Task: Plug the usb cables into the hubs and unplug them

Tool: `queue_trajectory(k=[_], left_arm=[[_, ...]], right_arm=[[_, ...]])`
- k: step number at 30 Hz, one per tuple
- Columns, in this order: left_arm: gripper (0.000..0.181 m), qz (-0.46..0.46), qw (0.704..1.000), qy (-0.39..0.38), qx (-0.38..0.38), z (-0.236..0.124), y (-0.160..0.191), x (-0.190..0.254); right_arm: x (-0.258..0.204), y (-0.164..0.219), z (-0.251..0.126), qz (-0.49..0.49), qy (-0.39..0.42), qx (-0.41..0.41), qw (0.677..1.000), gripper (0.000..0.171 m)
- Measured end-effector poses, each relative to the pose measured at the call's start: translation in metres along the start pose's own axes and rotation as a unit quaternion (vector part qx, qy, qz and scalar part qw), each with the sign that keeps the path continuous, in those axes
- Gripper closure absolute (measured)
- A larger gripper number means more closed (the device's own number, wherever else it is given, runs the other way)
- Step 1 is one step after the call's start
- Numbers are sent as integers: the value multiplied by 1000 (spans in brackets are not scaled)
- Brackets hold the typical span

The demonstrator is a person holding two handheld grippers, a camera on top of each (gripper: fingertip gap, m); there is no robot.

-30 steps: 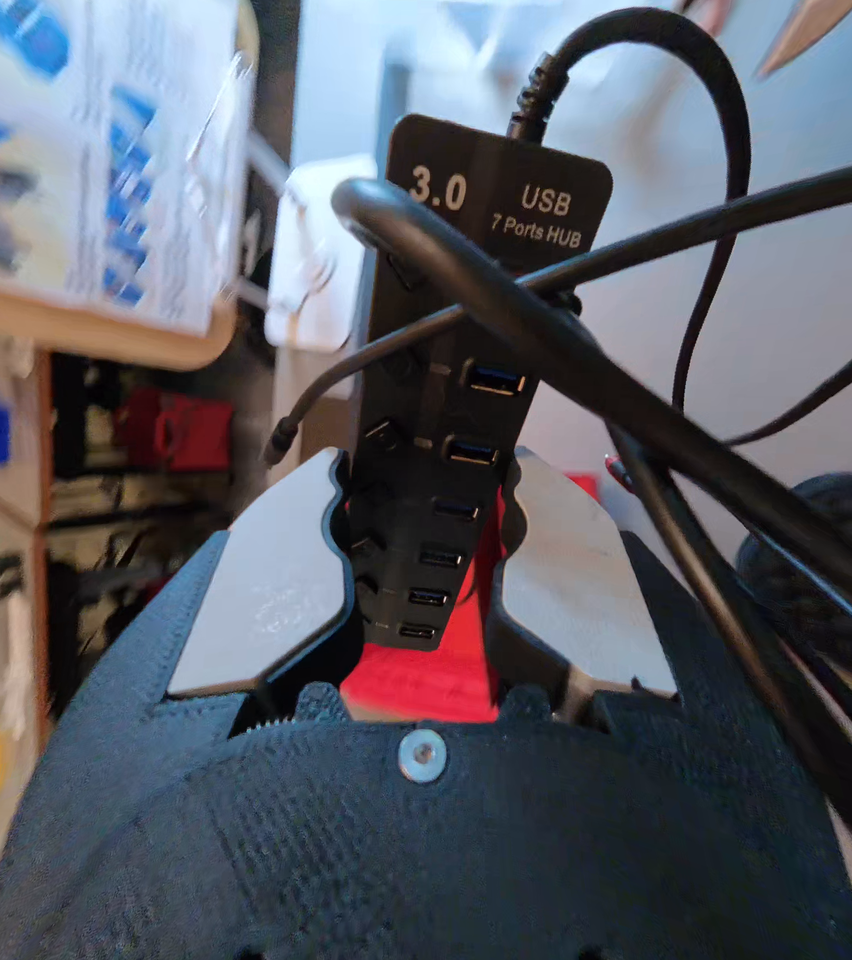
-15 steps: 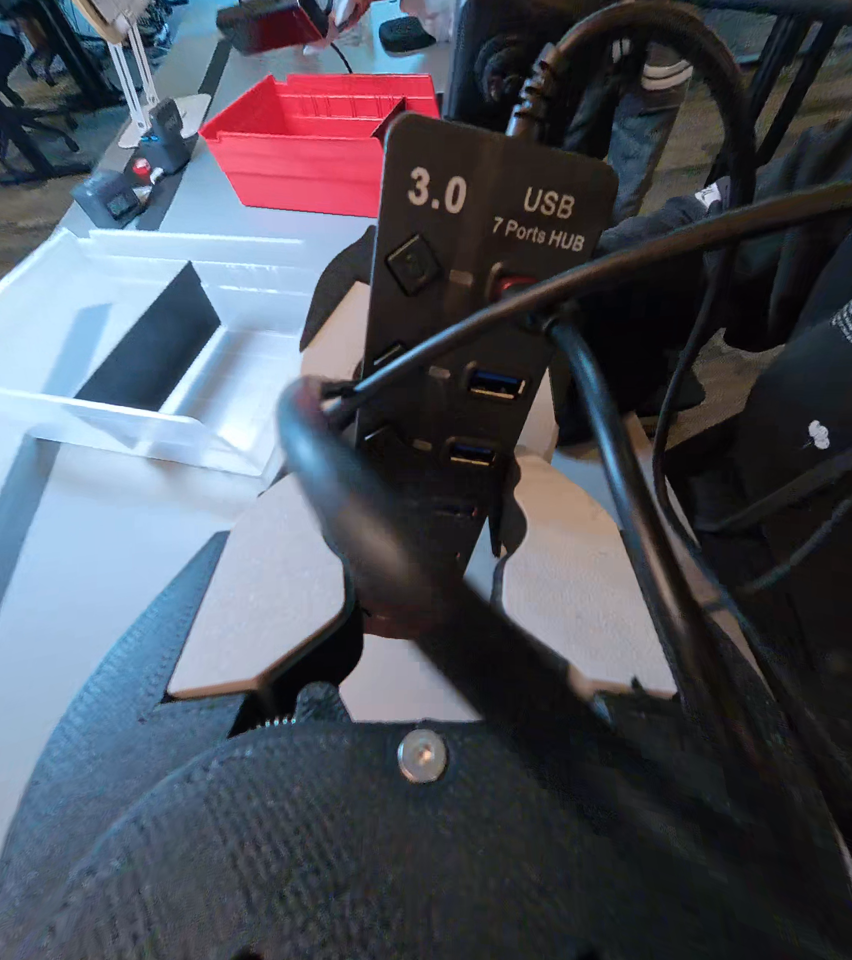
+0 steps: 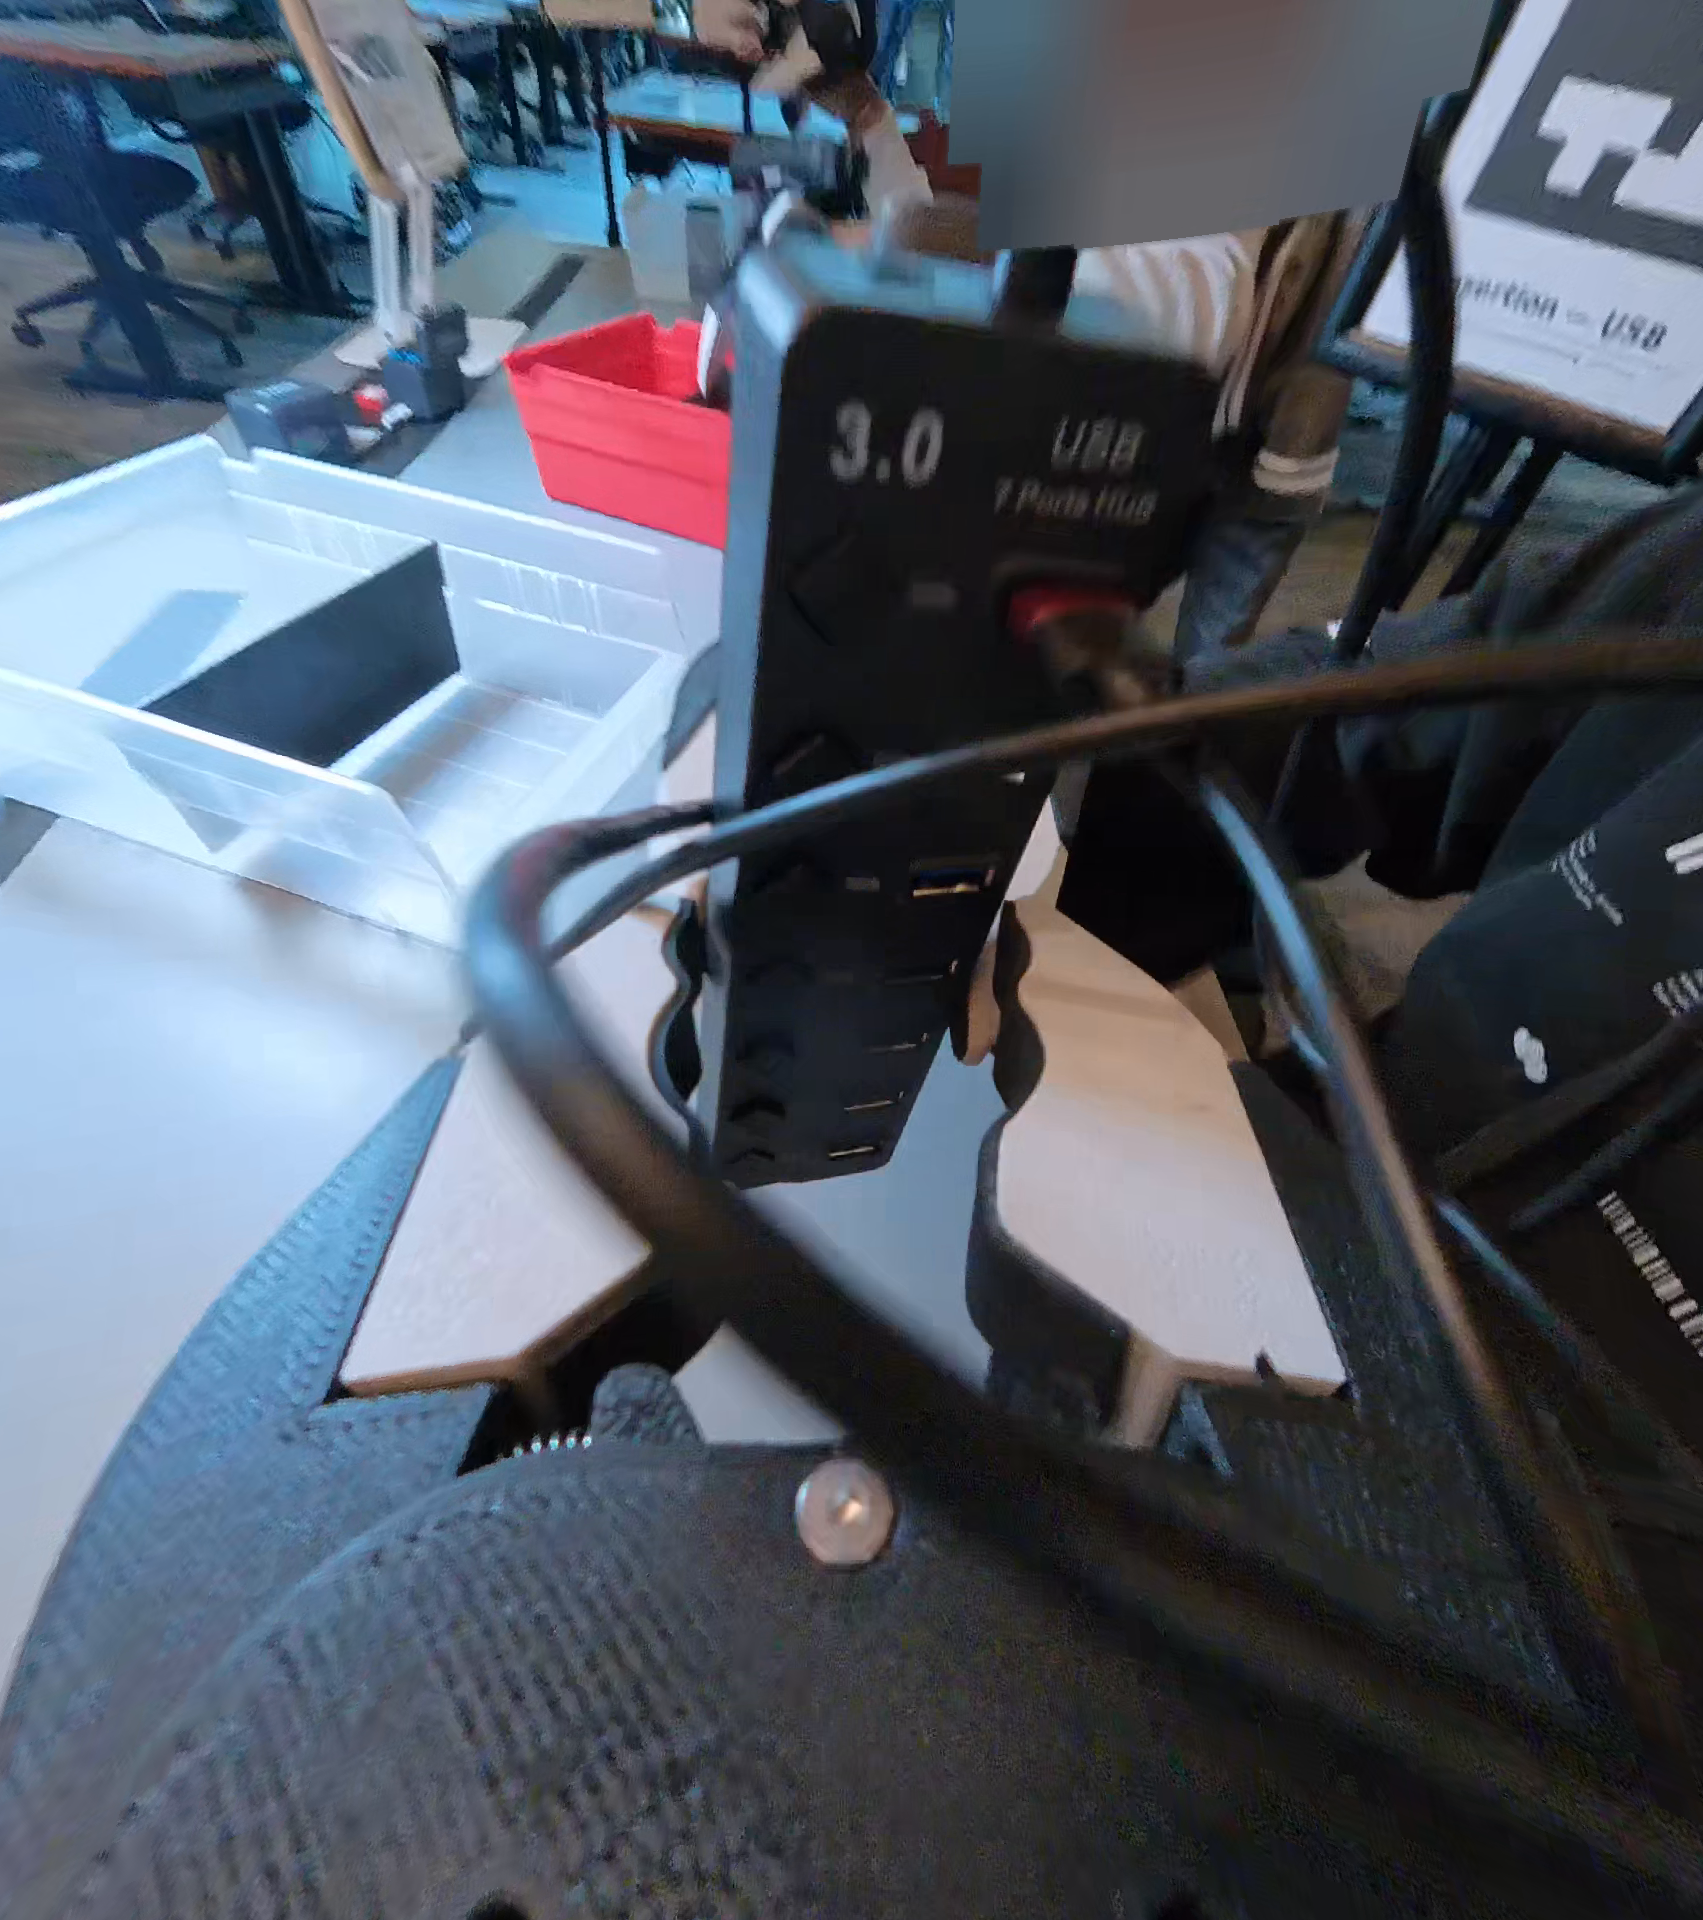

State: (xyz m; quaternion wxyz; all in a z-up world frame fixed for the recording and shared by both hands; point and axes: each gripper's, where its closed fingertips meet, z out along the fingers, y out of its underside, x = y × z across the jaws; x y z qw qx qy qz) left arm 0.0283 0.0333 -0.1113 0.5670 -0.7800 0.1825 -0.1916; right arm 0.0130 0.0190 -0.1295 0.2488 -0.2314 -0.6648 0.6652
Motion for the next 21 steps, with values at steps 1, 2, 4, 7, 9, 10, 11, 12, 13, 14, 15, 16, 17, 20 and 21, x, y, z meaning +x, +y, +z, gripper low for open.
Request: queue_trajectory(k=[1, 2, 4, 7, 9, 10, 11, 12, 13, 14, 15, 16, 17, 20, 21], left_arm=[[129, -8, 1000, 1, 15, -5, -4, -1], [133, -18, 999, 4, 27, -8, -7, -2], [143, -29, 999, -5, 40, -13, -9, -5], [155, -25, 999, 9, 42, -9, -9, 0], [170, -13, 998, 23, 49, -3, -9, 6], [172, -7, 998, 27, 53, -2, -9, 8], [172, -6, 998, 30, 59, -1, -10, 10], [171, -4, 997, 23, 68, -1, -13, 9], [169, -2, 997, 14, 74, -1, -15, 8], [168, 3, 997, 6, 79, -1, -18, 7], [167, 8, 997, -1, 82, -2, -20, 6], [164, 14, 996, -10, 82, -3, -21, 5], [158, 20, 996, -22, 81, -5, -22, 3], [149, 32, 997, -50, 48, -22, -18, -7], [147, 31, 996, -80, 12, -31, -8, -19]], right_arm=[[2, 3, 0, 1, 3, -3, 1000, 118], [3, 6, 0, 6, 4, -6, 1000, 118], [2, 10, 1, 17, -5, -10, 1000, 118], [-7, 14, 8, -7, -17, -23, 1000, 118], [-17, 15, 14, -32, -29, -27, 999, 115], [-21, 15, 15, -35, -35, -25, 998, 112], [-23, 13, 15, -30, -40, -15, 999, 111], [-24, 10, 14, -23, -43, -3, 999, 111], [-24, 6, 13, -18, -45, 6, 999, 112], [-23, 3, 11, -14, -45, 14, 999, 113], [-23, 1, 10, -8, -47, 21, 999, 113], [-23, -1, 8, 2, -53, 27, 998, 113], [-25, -4, 6, 16, -63, 34, 997, 114], [-27, -12, -1, 55, -90, 61, 993, 114], [-25, -15, -5, 58, -92, 67, 992, 114]])
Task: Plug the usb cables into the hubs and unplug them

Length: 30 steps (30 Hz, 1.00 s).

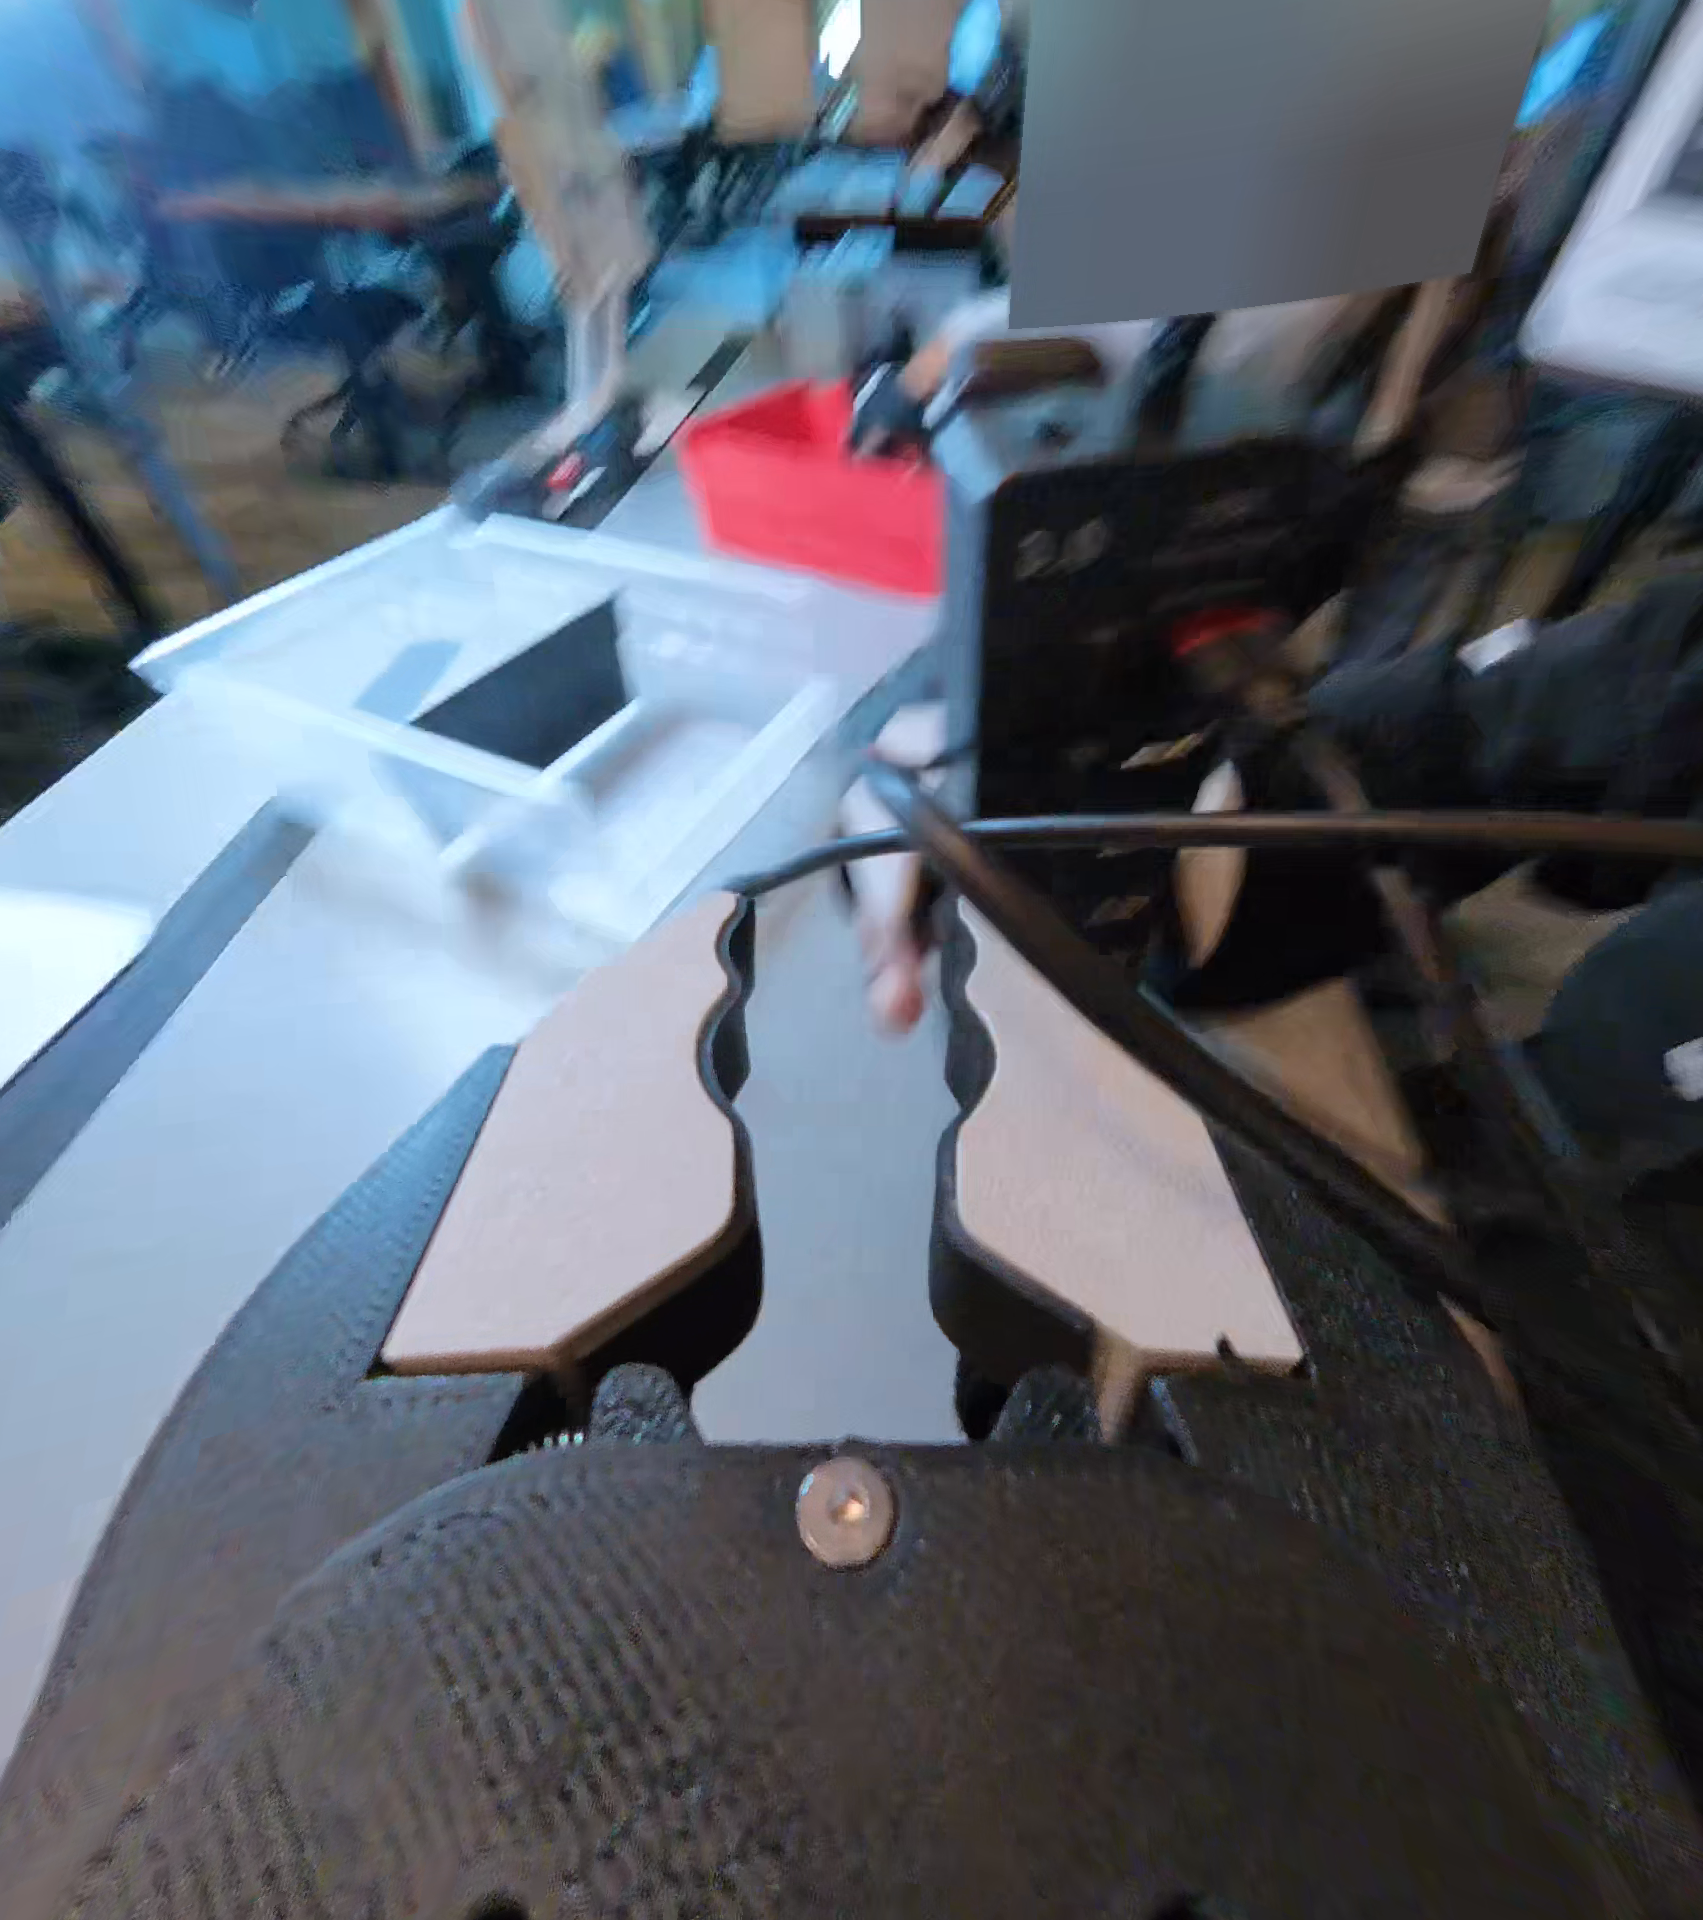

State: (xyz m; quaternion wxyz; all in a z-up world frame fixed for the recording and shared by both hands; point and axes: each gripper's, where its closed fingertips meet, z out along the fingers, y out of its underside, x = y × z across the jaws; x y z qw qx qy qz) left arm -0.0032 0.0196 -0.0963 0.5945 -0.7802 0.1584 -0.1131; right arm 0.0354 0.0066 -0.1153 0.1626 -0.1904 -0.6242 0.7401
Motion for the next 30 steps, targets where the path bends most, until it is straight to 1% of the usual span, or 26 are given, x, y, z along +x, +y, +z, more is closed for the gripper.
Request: queue_trajectory(k=[2, 4, 6, 7, 8, 10, 11, 12, 13, 15, 17, 19, 20, 22, 24, 25, 28, 30], left_arm=[[148, 27, 992, -104, -70, -26, 26, -42], [149, 17, 978, -184, -101, -56, 45, -79], [150, -19, 971, -226, -75, -82, 45, -99], [150, -34, 973, -224, -43, -90, 34, -98], [150, -41, 979, -201, -2, -92, 16, -88], [152, -28, 990, -119, 73, -85, -26, -48], [152, -15, 993, -83, 87, -77, -42, -28], [152, 2, 995, -52, 81, -65, -51, -9], [150, 22, 998, -34, 54, -51, -54, 4], [146, 67, 997, -35, -24, -20, -46, 13], [149, 86, 994, -16, -69, 6, -39, 19], [172, 87, 994, 0, -68, 22, -43, 21], [175, 86, 994, 6, -62, 27, -46, 23], [176, 90, 994, 8, -69, 35, -44, 24], [176, 97, 992, 21, -83, 38, -36, 29], [176, 96, 991, 28, -84, 39, -33, 32], [176, 83, 993, 42, -76, 37, -32, 35], [176, 72, 994, 56, -66, 34, -33, 38]], right_arm=[[4, -6, -7, -9, 7, -1, 1000, 115], [9, -11, -14, -21, 20, -3, 1000, 115], [15, -16, -22, -25, 31, 3, 999, 115], [18, -19, -25, -27, 37, 6, 999, 115], [20, -22, -28, -29, 43, 9, 999, 115], [27, -23, -32, -33, 59, 9, 998, 115], [29, -22, -33, -35, 66, 6, 997, 115], [31, -21, -33, -35, 68, 3, 997, 115], [32, -20, -32, -32, 68, 4, 997, 115], [31, -18, -30, -28, 67, 6, 997, 115], [31, -17, -29, -36, 72, 1, 997, 115], [33, -18, -31, -47, 86, -3, 995, 115], [36, -17, -34, -57, 97, -8, 994, 115], [41, -12, -37, -89, 122, -46, 987, 115], [42, 1, -37, -114, 125, -102, 980, 115], [40, 5, -36, -125, 122, -117, 978, 115], [32, 8, -28, -143, 107, -130, 975, 115], [28, 8, -23, -139, 101, -122, 978, 114]])
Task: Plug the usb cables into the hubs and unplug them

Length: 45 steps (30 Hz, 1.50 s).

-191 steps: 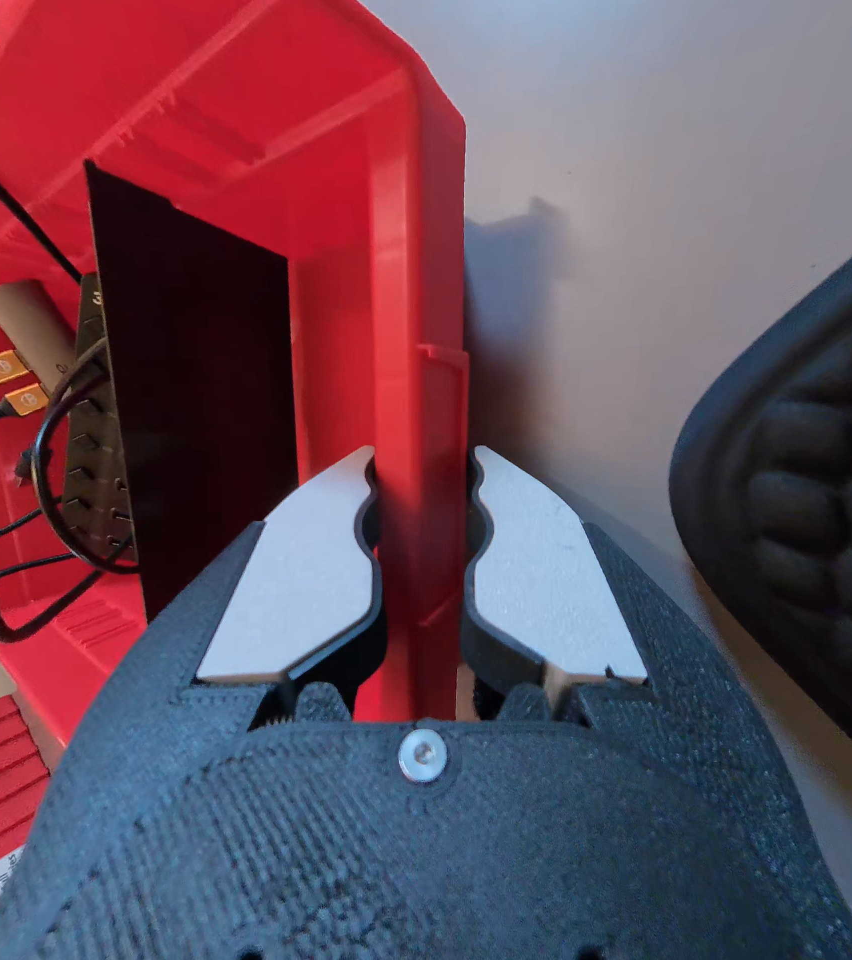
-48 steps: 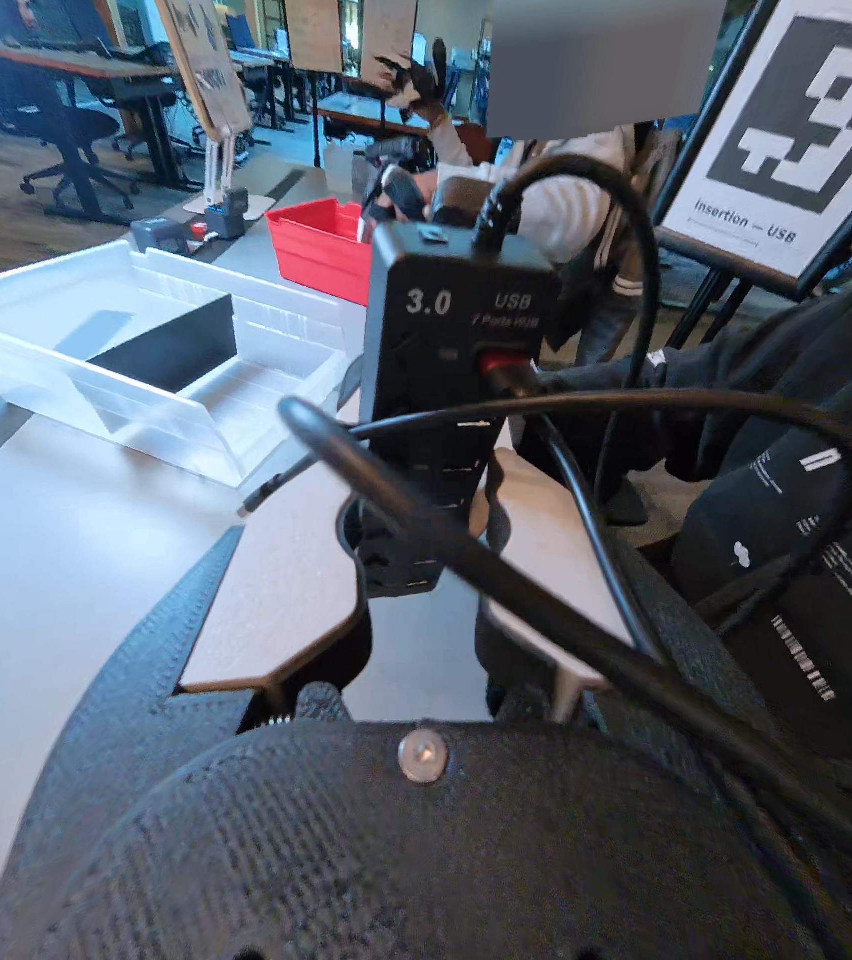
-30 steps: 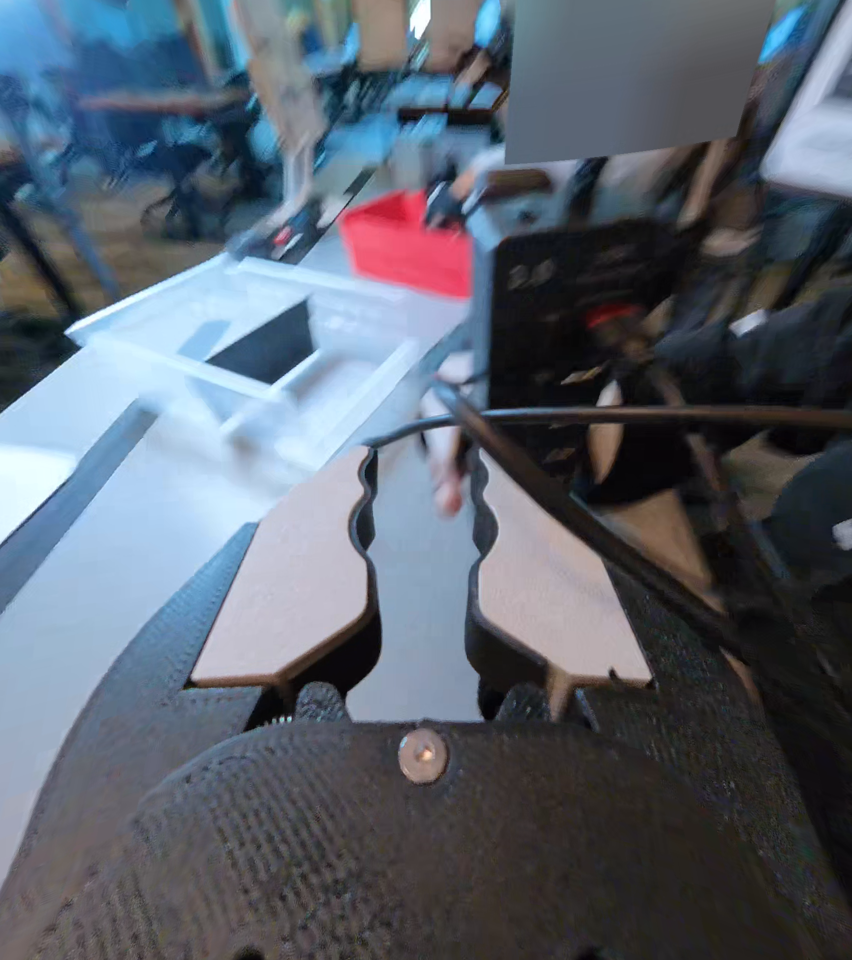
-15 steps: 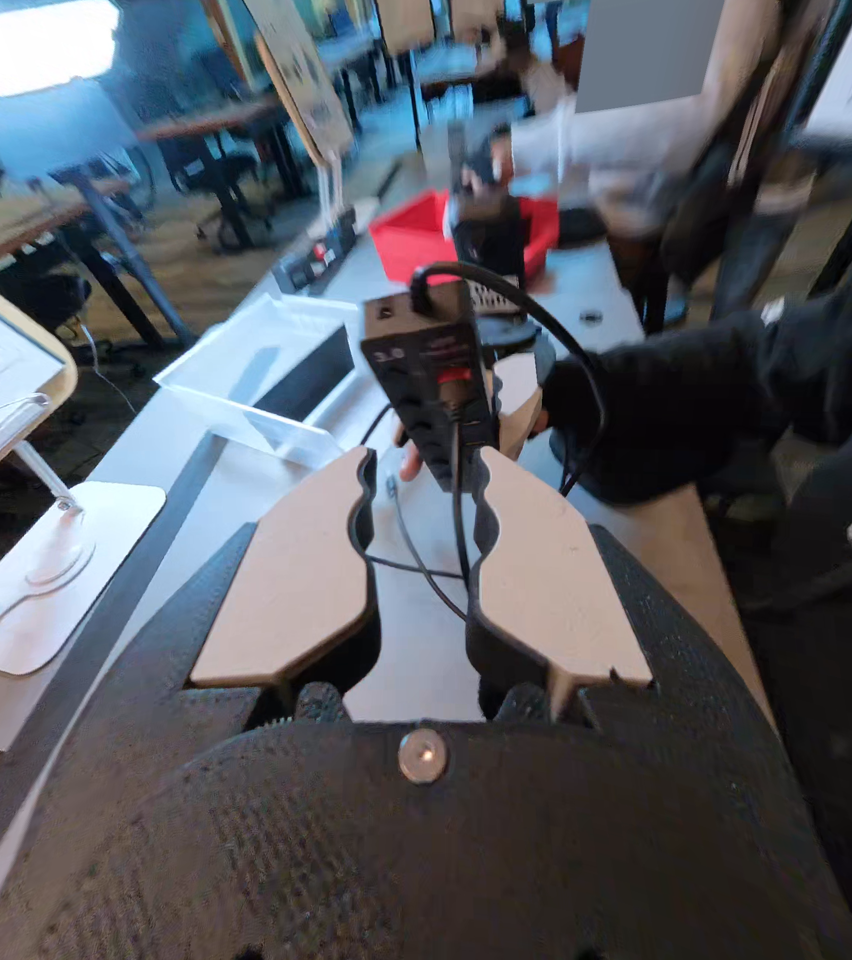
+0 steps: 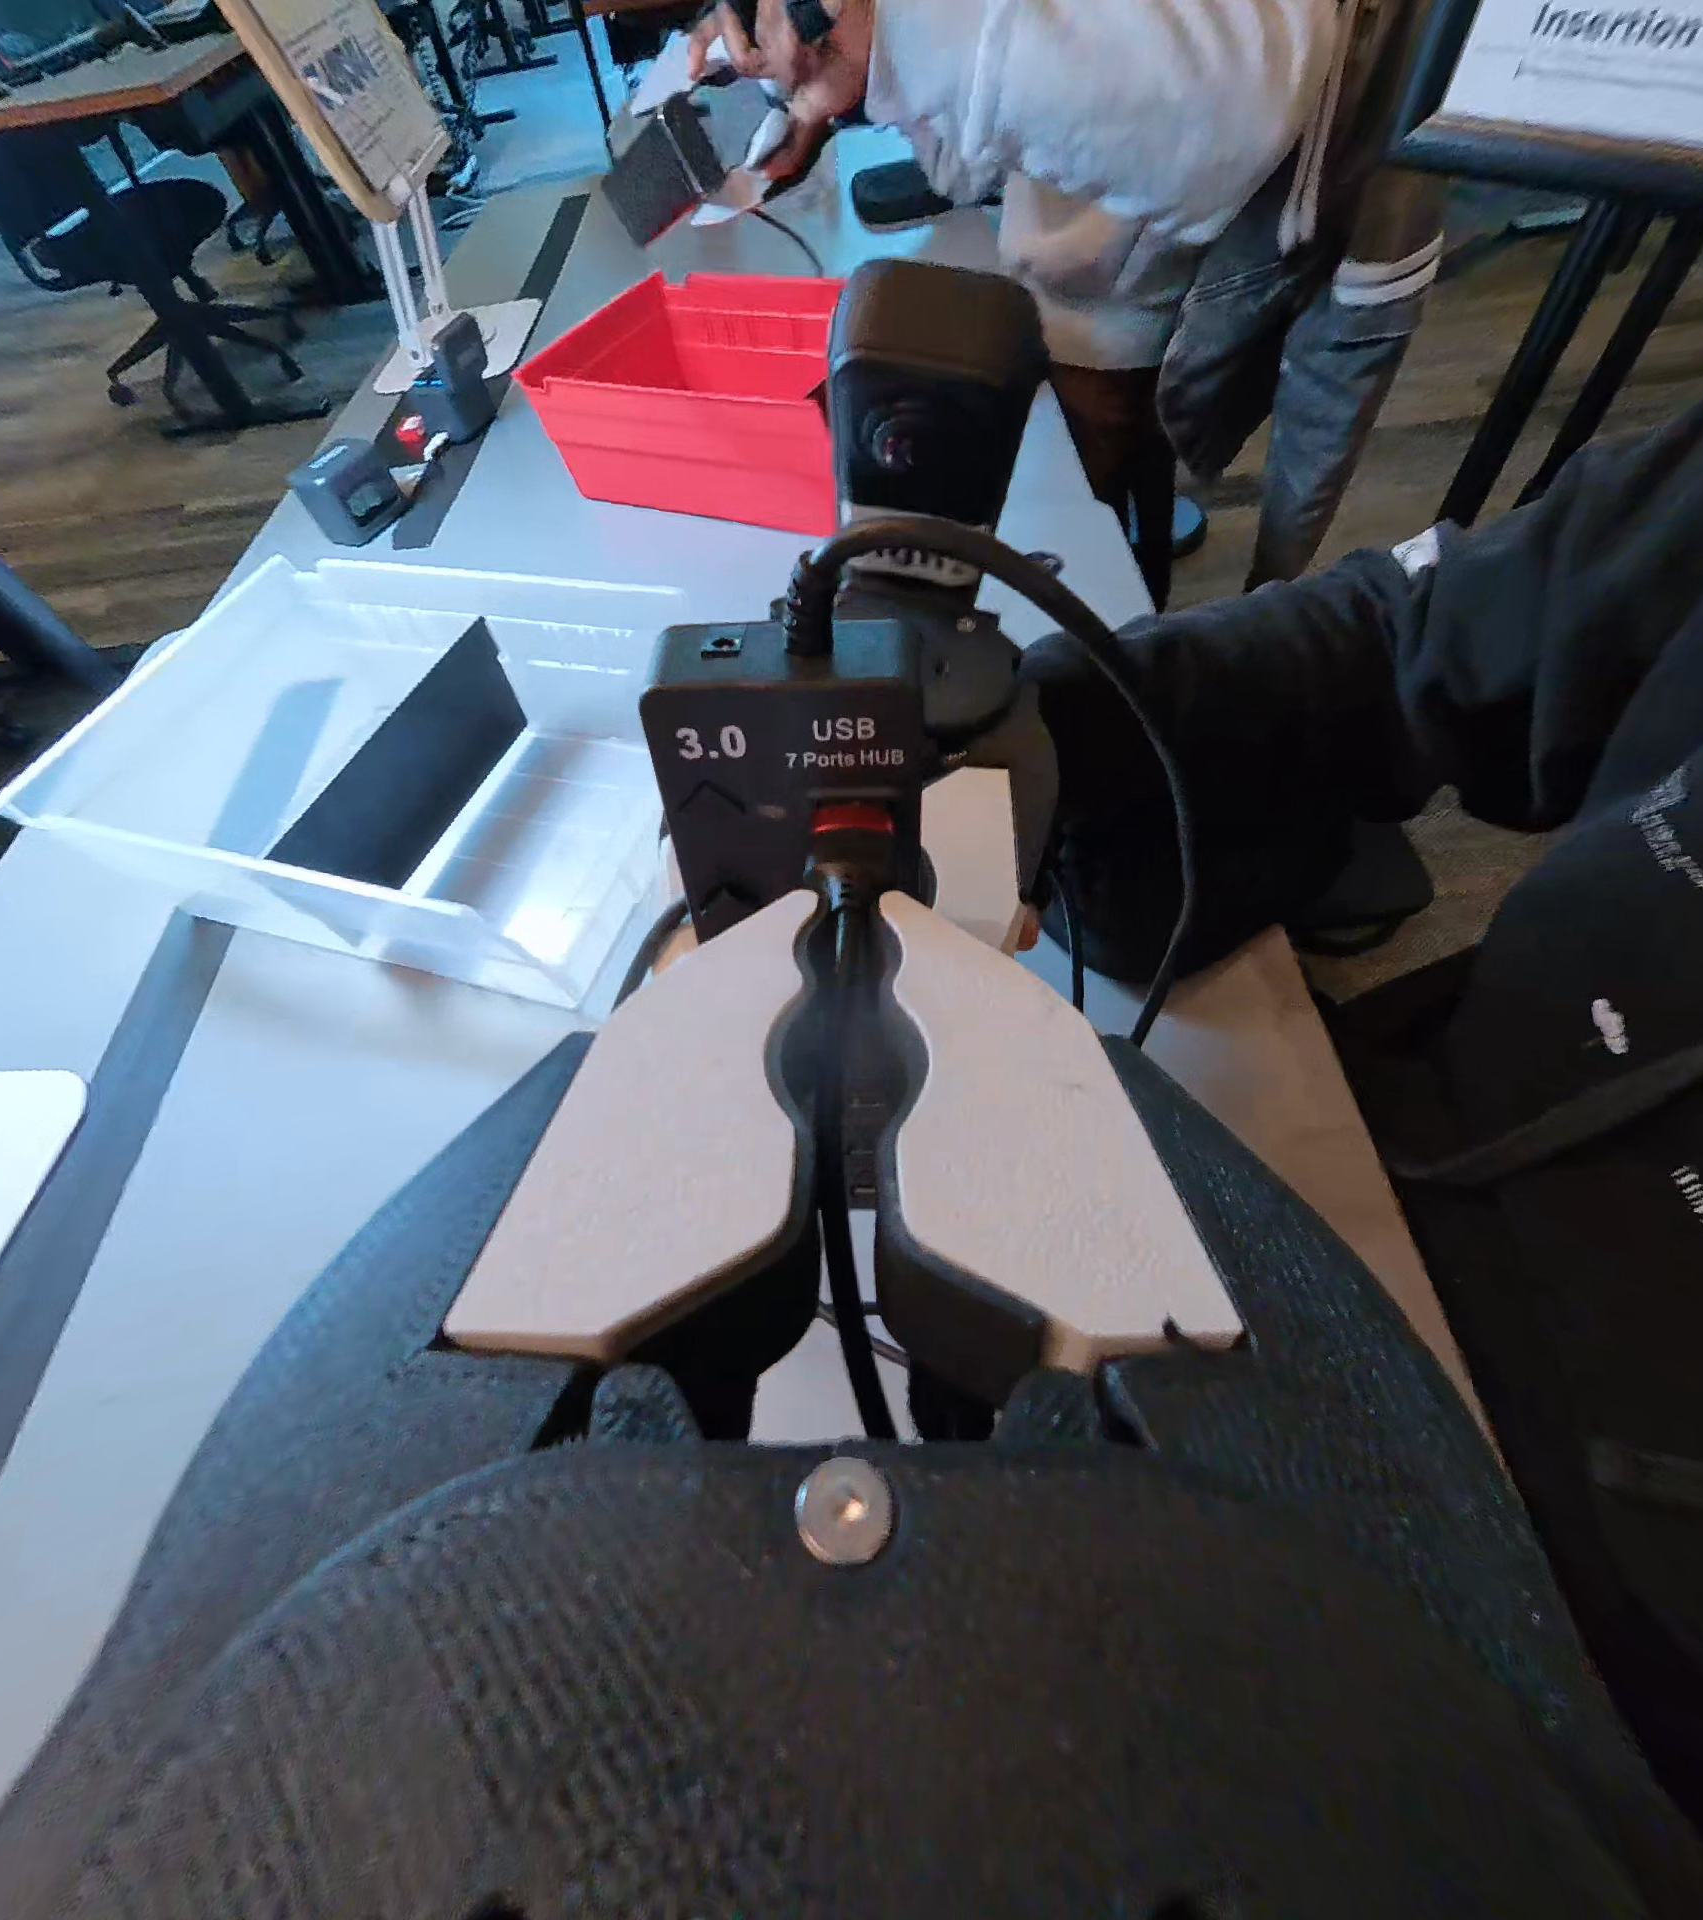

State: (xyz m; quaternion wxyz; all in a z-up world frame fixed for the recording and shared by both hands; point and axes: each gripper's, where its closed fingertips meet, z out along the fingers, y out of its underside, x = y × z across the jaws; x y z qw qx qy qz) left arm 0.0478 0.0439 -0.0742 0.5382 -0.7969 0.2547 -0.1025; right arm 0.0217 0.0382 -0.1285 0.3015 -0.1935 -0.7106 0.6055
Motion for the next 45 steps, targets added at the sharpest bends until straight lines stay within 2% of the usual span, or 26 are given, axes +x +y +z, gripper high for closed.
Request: queue_trajectory(k=[3, 6, 8, 10, 12, 15, 17, 19, 22, 25, 27, 30, 32, 33, 35, 36, 39, 42, 44, 45], left_arm=[[176, -7, 998, 54, 36, -4, -10, 18], [153, -27, 984, 139, 107, -25, -29, 37], [145, -55, 967, 177, 175, -45, -40, 35], [141, -87, 956, 175, 220, -54, -40, 18], [127, -114, 951, 194, 210, -45, -30, 14], [116, -103, 933, 273, 211, -33, -27, 37], [115, -104, 916, 310, 234, -37, -29, 40], [120, -120, 907, 310, 260, -44, -27, 29], [126, -133, 920, 273, 247, -35, -15, 16], [126, -72, 945, 259, 186, -6, -13, 41], [137, -36, 961, 235, 145, 10, -11, 50], [147, -56, 965, 221, 127, 7, -15, 47], [154, -60, 975, 169, 134, -2, -19, 31], [154, -48, 984, 117, 126, -5, -17, 17], [156, -29, 991, 49, 117, -16, -14, -1], [155, -37, 992, 36, 118, -23, -17, -5], [155, -63, 985, -12, 158, -52, -34, -20], [155, -70, 972, -178, 139, -80, -27, -64], [156, -69, 950, -288, 97, -95, -10, -93], [156, -70, 940, -324, 79, -99, -3, -104]], right_arm=[[-19, -12, -1, 49, -73, 50, 995, 115], [-37, -35, -10, 126, -166, 127, 970, 115], [-47, -43, -19, 159, -227, 152, 949, 115], [-54, -49, -25, 184, -269, 173, 929, 114], [-62, -50, -26, 206, -308, 178, 911, 115], [-76, -47, -26, 231, -369, 174, 883, 115], [-83, -47, -29, 245, -401, 175, 865, 114], [-89, -49, -34, 247, -427, 178, 851, 114], [-97, -50, -36, 246, -447, 169, 843, 115], [-102, -37, -22, 260, -444, 129, 848, 114], [-105, -27, -14, 255, -436, 108, 856, 115], [-91, -24, -4, 251, -380, 101, 884, 113], [-55, -13, 8, 227, -255, 85, 936, 122], [-33, -6, 10, 198, -179, 70, 961, 116], [9, 3, 5, 129, -38, 30, 990, 103], [31, 6, -2, 89, 39, 9, 995, 113], [76, -4, -35, 22, 193, -7, 981, 116], [107, -30, -73, 7, 286, -8, 958, 117], [120, -58, -91, 5, 326, 6, 945, 117], [125, -68, -94, 1, 343, -13, 939, 117]])
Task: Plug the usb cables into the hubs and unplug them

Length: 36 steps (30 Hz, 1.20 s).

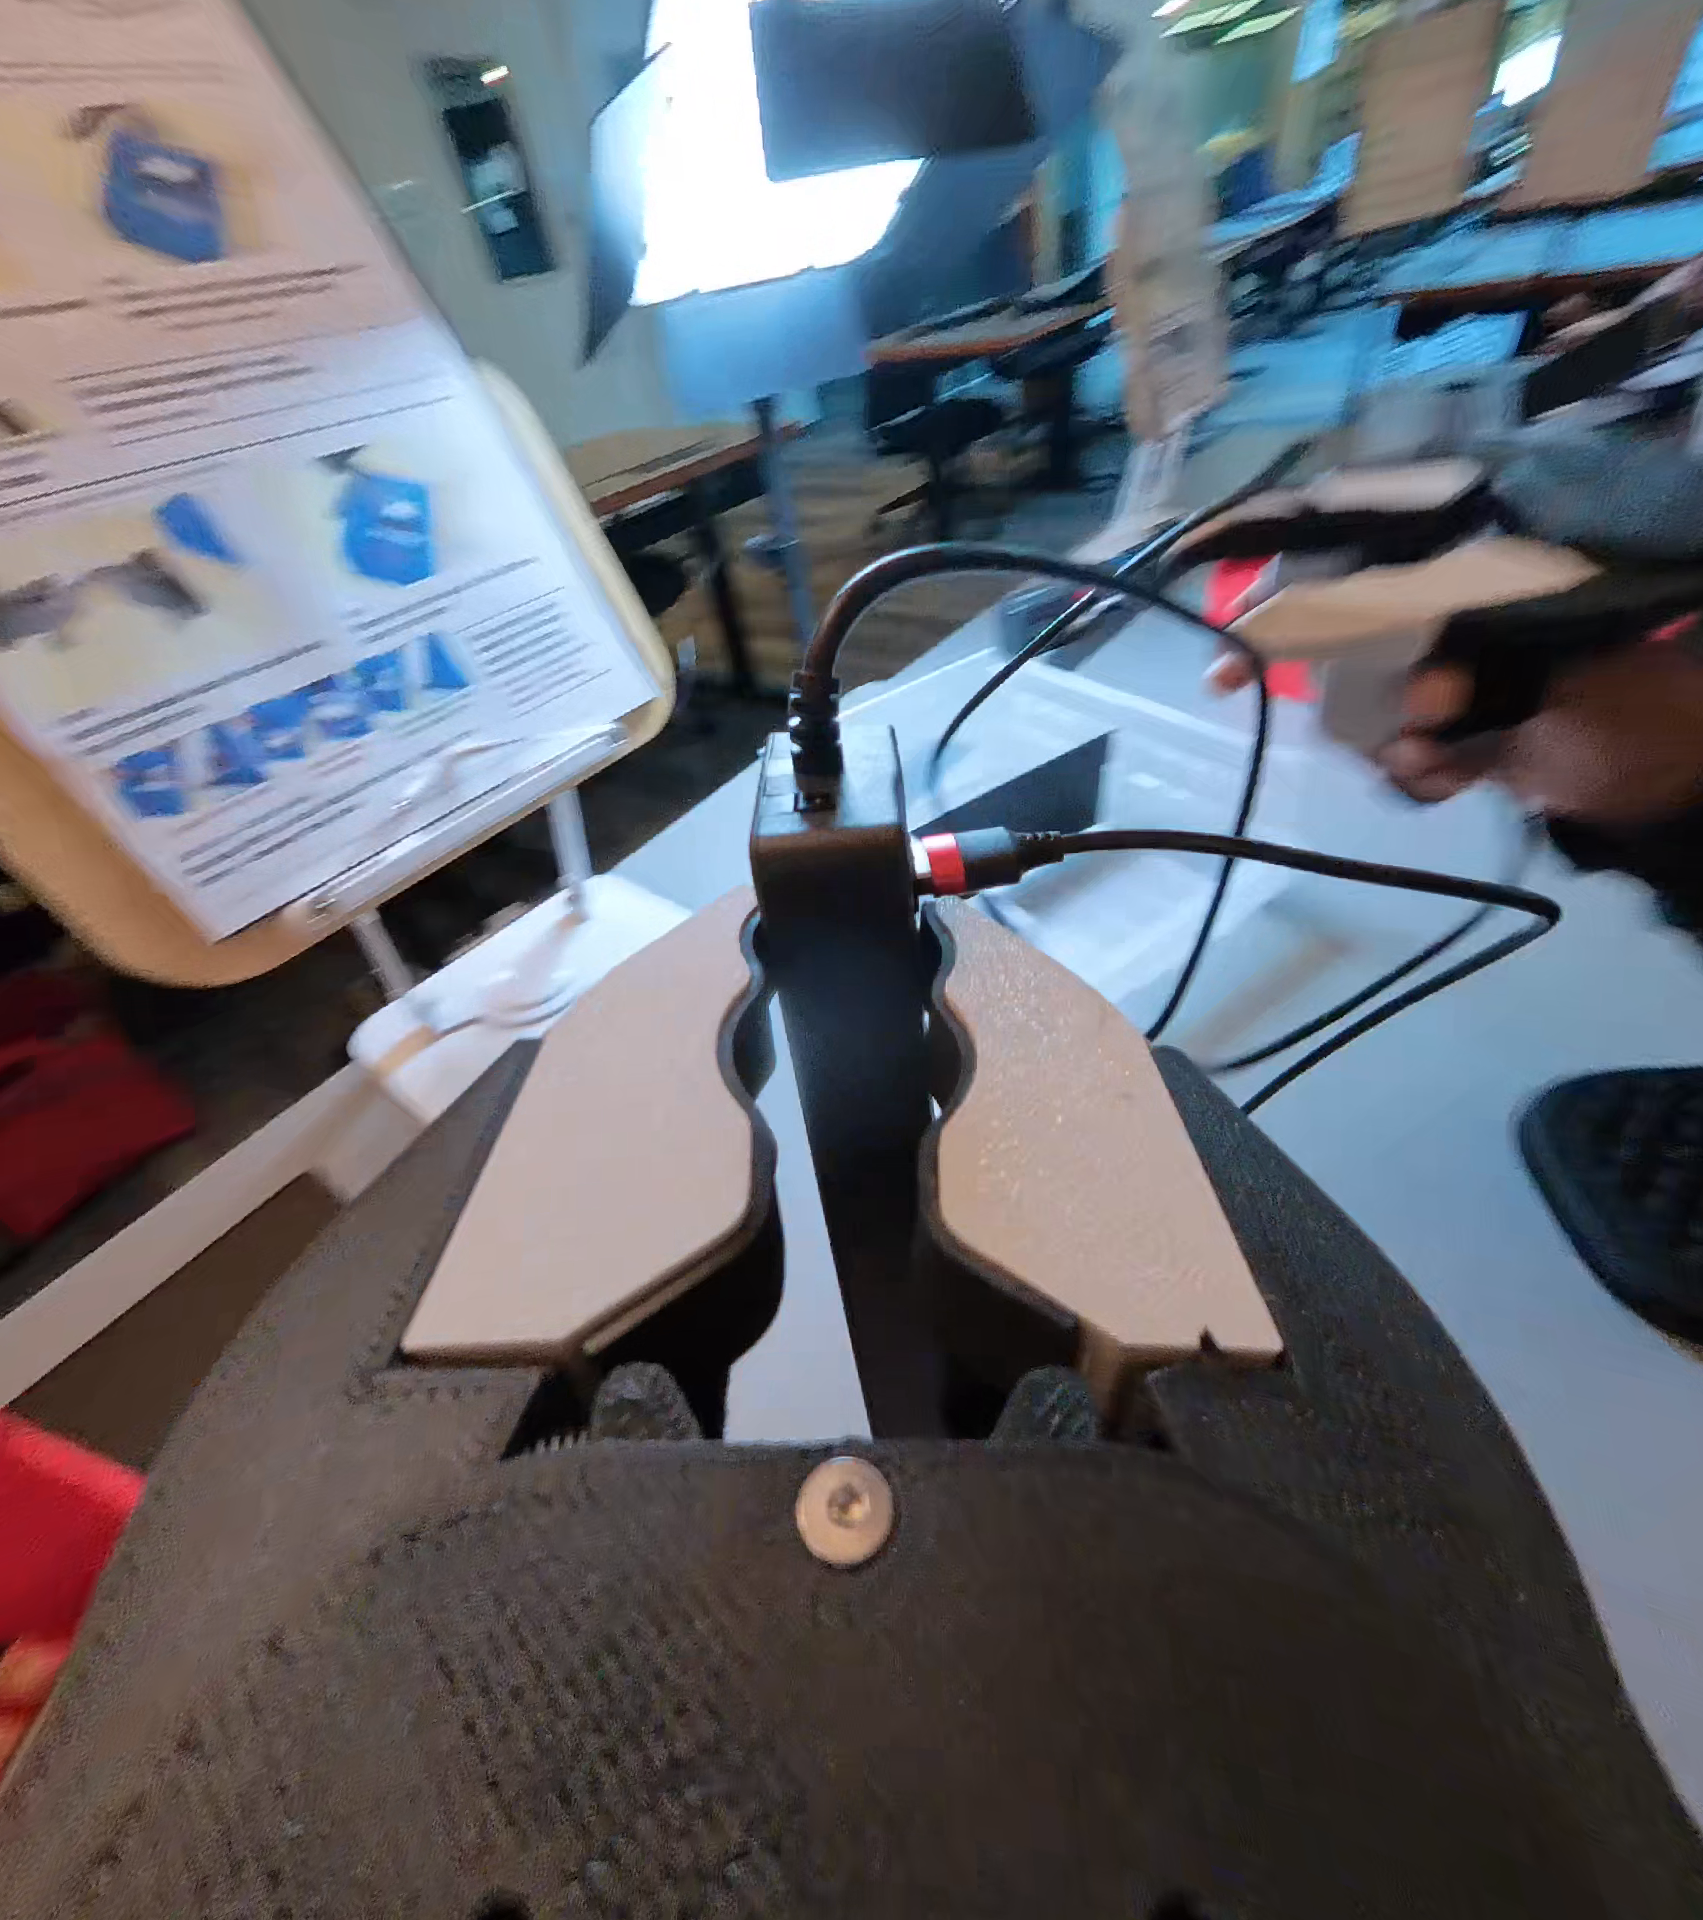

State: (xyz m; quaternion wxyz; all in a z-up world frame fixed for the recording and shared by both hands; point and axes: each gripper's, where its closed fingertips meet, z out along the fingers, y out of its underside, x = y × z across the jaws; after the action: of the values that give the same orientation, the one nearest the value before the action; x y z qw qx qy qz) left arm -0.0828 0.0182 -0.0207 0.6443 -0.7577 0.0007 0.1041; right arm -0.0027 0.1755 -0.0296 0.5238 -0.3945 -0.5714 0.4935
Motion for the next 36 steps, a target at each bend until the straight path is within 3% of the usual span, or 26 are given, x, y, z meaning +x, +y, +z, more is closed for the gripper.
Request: queue_trajectory(k=[3, 8, 15, 24, 27, 32, 34, 36], left_arm=[[156, -3, 999, -40, -30, 9, 14, -12], [156, -26, 998, -44, -45, 12, 23, -17], [156, -45, 997, -49, -45, 14, 25, -16], [156, -56, 998, -14, -13, 30, 14, 22], [156, -50, 998, -26, -7, 30, 14, 19], [151, -67, 996, 55, -1, 26, 11, 34], [145, -44, 992, 117, 8, 16, 4, 47], [135, -27, 982, 187, 20, 2, -1, 61]], right_arm=[[-3, -23, 9, -69, 12, -64, 996, 116], [-43, -73, 18, -80, -21, -10, 996, 122], [-126, -19, 37, 0, -220, -85, 972, 127], [-135, 39, 87, 29, -156, -167, 973, 99], [-139, 39, 93, 21, -162, -142, 976, 114], [-146, 33, 87, 20, -230, -86, 969, 127], [-149, 26, 77, 45, -289, -68, 954, 139], [-153, 19, 63, 78, -356, -59, 929, 140]])
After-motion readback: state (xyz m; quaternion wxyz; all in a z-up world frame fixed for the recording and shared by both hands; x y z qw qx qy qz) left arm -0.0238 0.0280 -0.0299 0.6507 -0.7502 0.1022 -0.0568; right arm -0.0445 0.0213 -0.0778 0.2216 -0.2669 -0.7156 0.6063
